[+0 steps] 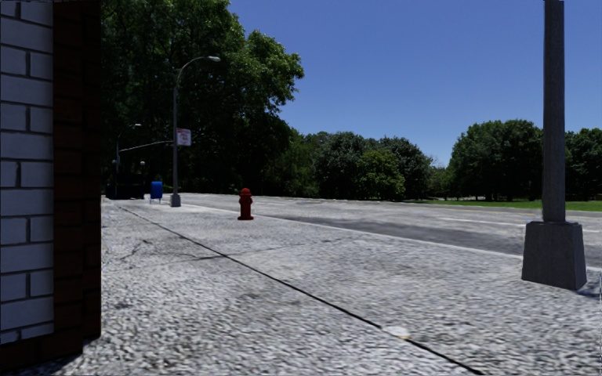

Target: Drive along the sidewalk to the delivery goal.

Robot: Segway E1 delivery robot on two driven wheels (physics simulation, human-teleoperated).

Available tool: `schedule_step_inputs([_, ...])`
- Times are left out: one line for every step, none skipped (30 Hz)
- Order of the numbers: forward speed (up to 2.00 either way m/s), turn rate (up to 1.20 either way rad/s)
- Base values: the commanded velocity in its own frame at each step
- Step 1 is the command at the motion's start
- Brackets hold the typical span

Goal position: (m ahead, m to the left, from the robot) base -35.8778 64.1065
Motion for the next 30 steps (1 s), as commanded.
schedule_step_inputs([1.43, 0.00])
schedule_step_inputs([1.43, 0.00])
schedule_step_inputs([1.43, 0.00])
schedule_step_inputs([1.43, 0.00])
schedule_step_inputs([1.43, 0.00])
schedule_step_inputs([1.43, 0.00])
schedule_step_inputs([1.43, 0.00])
schedule_step_inputs([1.43, 0.00])
schedule_step_inputs([1.43, 0.00])
schedule_step_inputs([1.43, 0.00])
schedule_step_inputs([1.43, 0.00])
schedule_step_inputs([1.43, 0.00])
schedule_step_inputs([1.43, 0.00])
schedule_step_inputs([1.43, 0.00])
schedule_step_inputs([1.43, 0.00])
schedule_step_inputs([1.43, 0.00])
schedule_step_inputs([1.43, 0.00])
schedule_step_inputs([1.43, 0.00])
schedule_step_inputs([1.43, 0.11])
schedule_step_inputs([1.43, 0.28])
schedule_step_inputs([1.43, 0.49])
schedule_step_inputs([1.44, 0.65])
schedule_step_inputs([1.44, 0.79])
schedule_step_inputs([1.44, 0.84])
schedule_step_inputs([1.44, 0.86])
schedule_step_inputs([1.44, 0.86])
schedule_step_inputs([1.44, 0.86])
schedule_step_inputs([1.44, 0.86])
schedule_step_inputs([1.45, 0.74])
schedule_step_inputs([1.45, 0.24])
